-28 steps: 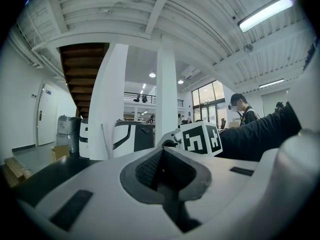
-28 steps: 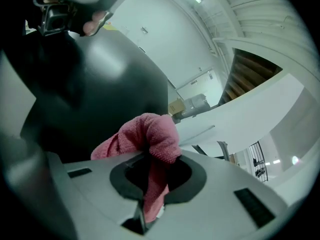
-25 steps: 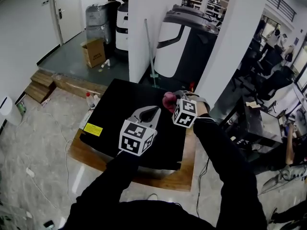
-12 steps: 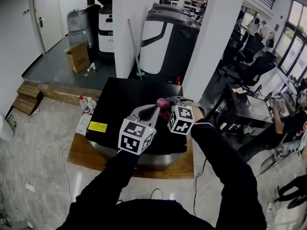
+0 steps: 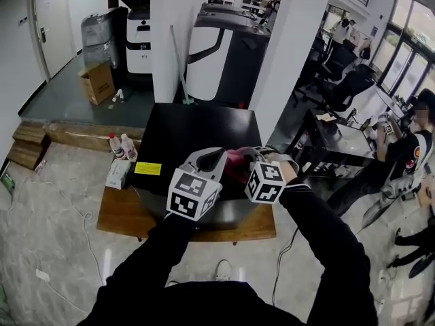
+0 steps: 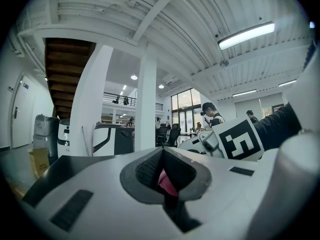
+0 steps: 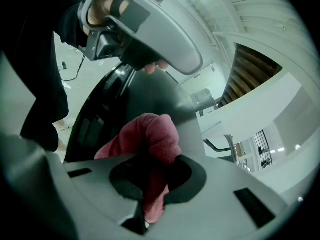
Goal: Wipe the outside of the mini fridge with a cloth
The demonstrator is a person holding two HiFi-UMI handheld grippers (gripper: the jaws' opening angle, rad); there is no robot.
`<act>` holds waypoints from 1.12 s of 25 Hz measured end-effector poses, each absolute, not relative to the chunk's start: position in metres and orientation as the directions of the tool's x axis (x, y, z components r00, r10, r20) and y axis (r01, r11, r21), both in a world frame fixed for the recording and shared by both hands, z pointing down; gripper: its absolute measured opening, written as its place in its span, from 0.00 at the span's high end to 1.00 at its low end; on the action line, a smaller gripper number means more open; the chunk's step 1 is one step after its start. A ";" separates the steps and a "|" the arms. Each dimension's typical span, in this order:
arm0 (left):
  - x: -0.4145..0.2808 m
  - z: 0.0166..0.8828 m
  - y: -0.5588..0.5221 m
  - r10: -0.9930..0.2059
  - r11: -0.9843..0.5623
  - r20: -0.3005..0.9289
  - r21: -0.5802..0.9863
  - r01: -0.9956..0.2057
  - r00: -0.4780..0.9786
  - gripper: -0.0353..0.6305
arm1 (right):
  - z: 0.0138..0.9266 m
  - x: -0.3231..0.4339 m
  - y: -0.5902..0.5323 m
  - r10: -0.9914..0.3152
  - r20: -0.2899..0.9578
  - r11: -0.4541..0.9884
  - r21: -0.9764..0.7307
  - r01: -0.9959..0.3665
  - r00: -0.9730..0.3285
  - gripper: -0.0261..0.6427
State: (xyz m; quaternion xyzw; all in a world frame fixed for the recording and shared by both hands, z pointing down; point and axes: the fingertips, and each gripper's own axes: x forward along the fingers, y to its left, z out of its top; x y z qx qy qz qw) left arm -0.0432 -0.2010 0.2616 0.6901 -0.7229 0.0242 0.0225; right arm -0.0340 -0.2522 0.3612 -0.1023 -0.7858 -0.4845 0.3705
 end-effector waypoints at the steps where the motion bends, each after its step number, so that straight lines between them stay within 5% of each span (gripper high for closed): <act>1: -0.041 0.263 -0.196 -0.997 0.039 0.065 -0.011 -0.999 -0.040 0.94 | 0.362 -0.028 -0.247 -0.199 0.684 0.515 0.682 0.519 -0.702 0.90; 12: -0.029 0.251 -0.137 -0.999 -0.033 0.016 -0.033 -0.999 0.033 0.94 | 0.349 0.002 -0.202 -0.260 0.638 0.580 0.703 0.411 -0.725 0.90; 16: -0.028 0.226 -0.108 -0.999 -0.015 -0.029 -0.050 -0.999 0.017 0.94 | 0.293 0.005 -0.182 -0.231 0.454 0.644 0.735 0.215 -0.861 0.89; 21: -0.001 0.199 -0.055 -0.994 0.024 -0.107 -0.119 -0.993 -0.011 0.94 | 0.240 0.045 -0.122 -0.090 0.198 0.826 0.563 0.038 -0.976 0.89; 28: 0.051 0.231 0.014 -0.991 0.015 -0.130 -0.020 -1.000 -0.012 0.94 | 0.245 0.094 -0.049 0.073 -0.067 0.986 0.156 0.062 -0.995 0.89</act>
